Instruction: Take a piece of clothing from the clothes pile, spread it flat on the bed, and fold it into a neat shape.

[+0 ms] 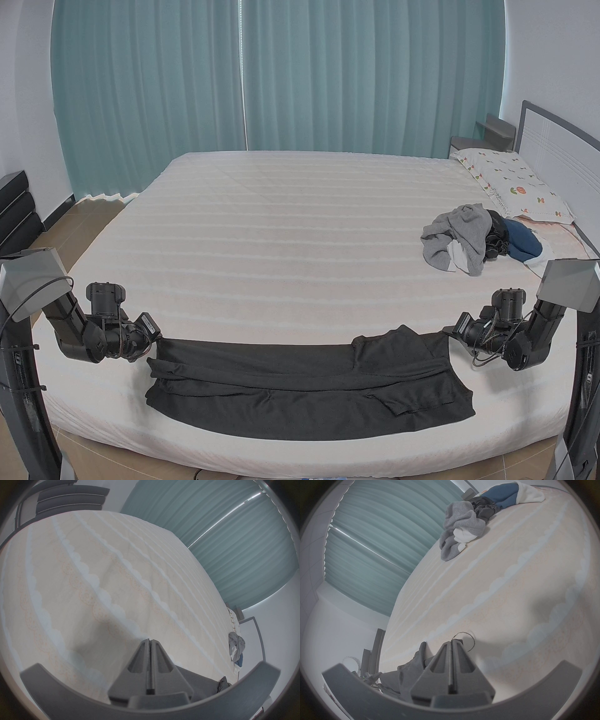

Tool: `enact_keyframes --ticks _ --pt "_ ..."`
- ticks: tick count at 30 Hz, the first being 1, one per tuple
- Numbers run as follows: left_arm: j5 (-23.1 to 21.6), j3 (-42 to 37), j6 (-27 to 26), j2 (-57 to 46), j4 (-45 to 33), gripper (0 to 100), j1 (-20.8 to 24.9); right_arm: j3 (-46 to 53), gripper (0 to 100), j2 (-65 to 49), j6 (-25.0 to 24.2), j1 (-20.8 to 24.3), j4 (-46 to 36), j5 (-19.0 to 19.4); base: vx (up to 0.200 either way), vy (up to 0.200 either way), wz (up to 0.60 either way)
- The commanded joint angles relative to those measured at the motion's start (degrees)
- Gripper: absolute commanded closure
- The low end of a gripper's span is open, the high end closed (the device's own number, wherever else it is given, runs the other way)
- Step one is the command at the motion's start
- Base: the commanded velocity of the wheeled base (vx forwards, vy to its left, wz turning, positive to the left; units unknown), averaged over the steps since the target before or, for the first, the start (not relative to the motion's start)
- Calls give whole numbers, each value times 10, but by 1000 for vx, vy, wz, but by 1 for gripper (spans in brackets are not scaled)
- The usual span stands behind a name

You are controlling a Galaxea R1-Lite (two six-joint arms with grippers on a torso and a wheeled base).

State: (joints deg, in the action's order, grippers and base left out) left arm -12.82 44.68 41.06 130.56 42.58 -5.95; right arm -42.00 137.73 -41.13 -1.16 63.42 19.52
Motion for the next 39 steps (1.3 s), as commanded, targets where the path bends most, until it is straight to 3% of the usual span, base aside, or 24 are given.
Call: enact_keyframes --ticks 1,7,12,19,26,27,31,39 --pt "0 0 3 0 0 0 -1 5 0 0 -5 -1 8 2 0 0 0" --pt "0 -14 17 -11 0 0 -5 28 0 -45 -54 -1 9 2 0 0 0" --pt "0 -95 24 -98 2 0 -14 95 0 -121 -83 6 8 1 0 0 0" --pt "-4 -191 28 -138 2 0 12 147 0 -178 -98 45 1 -5 0 0 0" --pt "-4 -173 55 -131 3 0 28 160 0 -169 -112 57 10 -34 0 0 0" --pt "-4 -170 57 -126 3 100 30 161 0 -170 -116 57 10 -34 0 0 0" --pt "1 -155 56 -97 14 100 30 169 0 -177 -120 61 9 -37 0 0 0" --pt "30 -177 77 -107 90 100 29 178 0 -257 -120 122 -64 -62 0 0 0"
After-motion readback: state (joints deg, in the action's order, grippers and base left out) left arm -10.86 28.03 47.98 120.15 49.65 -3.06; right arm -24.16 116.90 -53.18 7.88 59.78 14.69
